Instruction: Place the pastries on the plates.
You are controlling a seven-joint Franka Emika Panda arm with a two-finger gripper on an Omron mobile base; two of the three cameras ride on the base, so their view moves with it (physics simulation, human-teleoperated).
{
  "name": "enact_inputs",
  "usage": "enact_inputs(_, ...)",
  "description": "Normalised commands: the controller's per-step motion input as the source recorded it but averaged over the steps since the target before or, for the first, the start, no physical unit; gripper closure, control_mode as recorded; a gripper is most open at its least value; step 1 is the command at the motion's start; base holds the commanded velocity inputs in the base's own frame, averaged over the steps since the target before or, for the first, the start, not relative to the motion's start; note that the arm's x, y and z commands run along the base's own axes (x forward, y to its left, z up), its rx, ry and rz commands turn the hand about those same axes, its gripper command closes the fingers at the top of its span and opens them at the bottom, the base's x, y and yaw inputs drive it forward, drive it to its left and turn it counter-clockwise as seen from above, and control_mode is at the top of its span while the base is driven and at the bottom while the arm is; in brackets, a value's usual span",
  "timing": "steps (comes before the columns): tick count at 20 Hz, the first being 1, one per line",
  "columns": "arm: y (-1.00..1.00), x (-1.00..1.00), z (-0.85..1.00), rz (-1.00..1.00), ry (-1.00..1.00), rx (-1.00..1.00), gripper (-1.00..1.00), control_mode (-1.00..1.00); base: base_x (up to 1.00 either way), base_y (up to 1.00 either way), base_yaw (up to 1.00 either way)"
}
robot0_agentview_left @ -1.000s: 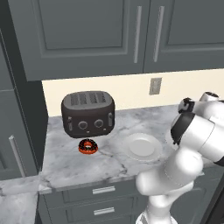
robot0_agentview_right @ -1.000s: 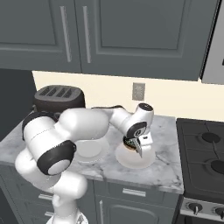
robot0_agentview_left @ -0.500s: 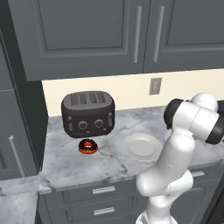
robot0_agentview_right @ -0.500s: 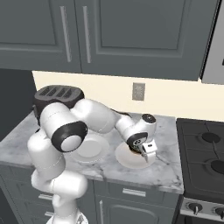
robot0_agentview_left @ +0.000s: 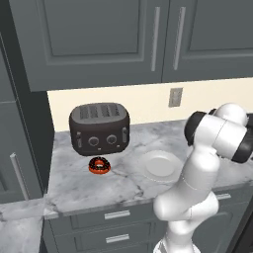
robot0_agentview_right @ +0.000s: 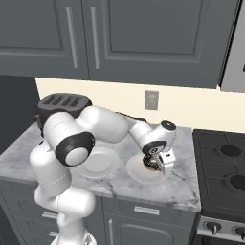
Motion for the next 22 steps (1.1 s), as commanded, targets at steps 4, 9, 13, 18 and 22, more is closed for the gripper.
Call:
enact_inputs(4, 0.24, 0.19, 0.59, 0.0, 0.0, 0.01, -1.0, -1.0, 0.0, 0.0, 0.0)
enact_inputs(9, 0.71, -0.57, 0.91, 0.07, 0.0, 0.02, -1.0, -1.0, 0.0, 0.0, 0.0)
enact_inputs(13, 1.0, -0.87, 0.63, 0.25, 0.03, -0.06, -1.0, -1.0, 0.0, 0.0, 0.0)
enact_inputs(18, 1.0, -0.79, 0.36, 0.23, -0.02, -0.03, -1.0, -1.0, 0.0, 0.0, 0.0)
enact_inputs(22, 1.0, -0.6, 0.24, 0.21, -0.01, -0.03, -1.0, -1.0, 0.0, 0.0, 0.0)
